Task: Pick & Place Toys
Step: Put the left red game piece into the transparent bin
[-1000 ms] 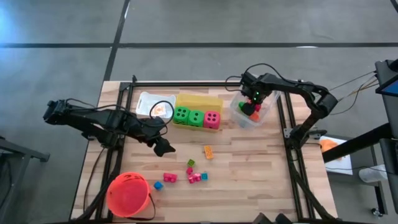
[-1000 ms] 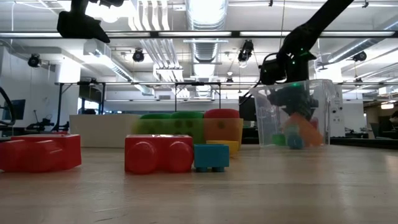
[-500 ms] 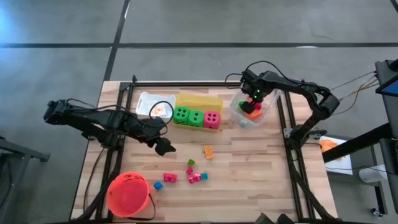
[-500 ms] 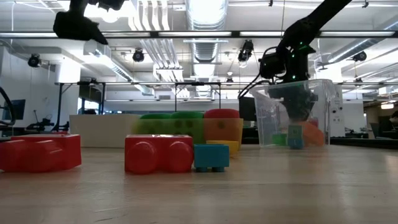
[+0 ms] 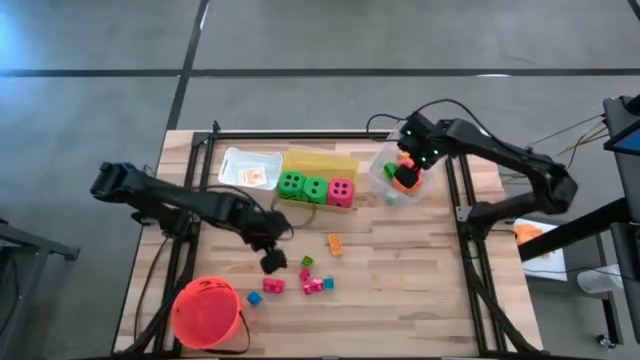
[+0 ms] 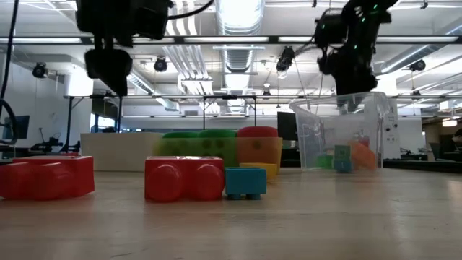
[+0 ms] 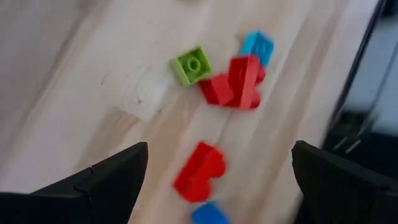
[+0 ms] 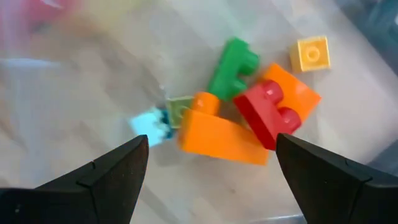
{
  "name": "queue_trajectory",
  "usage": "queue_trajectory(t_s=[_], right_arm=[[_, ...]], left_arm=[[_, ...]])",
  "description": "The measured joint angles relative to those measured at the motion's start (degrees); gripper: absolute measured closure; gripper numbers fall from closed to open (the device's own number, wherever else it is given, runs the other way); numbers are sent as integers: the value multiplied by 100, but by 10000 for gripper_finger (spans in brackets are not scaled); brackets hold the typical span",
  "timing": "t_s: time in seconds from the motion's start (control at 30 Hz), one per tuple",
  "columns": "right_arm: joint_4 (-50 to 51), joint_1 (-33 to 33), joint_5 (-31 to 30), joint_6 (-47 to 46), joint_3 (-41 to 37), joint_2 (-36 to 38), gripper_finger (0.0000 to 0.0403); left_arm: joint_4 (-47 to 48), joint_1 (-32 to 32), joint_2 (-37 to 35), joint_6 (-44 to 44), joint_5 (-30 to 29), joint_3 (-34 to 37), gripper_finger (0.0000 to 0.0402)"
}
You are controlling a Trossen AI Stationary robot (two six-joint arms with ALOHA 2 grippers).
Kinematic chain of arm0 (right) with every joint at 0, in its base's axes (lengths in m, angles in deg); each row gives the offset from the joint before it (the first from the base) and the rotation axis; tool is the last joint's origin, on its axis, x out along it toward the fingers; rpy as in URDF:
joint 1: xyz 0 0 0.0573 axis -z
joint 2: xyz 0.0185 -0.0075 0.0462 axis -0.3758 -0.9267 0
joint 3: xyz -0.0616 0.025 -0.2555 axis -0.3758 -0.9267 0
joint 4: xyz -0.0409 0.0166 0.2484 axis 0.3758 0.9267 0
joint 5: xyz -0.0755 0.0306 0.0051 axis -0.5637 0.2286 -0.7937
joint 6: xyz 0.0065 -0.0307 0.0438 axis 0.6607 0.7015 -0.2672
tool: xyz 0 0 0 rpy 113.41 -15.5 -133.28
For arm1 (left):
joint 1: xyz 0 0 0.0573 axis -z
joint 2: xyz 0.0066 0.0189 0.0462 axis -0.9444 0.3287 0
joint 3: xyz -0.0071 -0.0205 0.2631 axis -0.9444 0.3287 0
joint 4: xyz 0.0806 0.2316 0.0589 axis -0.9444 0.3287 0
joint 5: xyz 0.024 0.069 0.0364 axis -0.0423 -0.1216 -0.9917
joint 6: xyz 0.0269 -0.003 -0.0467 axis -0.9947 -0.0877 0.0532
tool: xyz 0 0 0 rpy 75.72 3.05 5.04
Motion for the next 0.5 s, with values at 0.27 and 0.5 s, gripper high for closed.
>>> queue_trajectory(t_s=[0.27, 0.5], right_arm=[[-128, -829, -3, -715, -13, 903, 57], [-159, -1406, -462, -1198, -70, 1245, 57]], left_arm=[[91, 559, 667, -2559, -15, 95, 19], [1, 972, 1000, -3425, 15, 94, 19]])
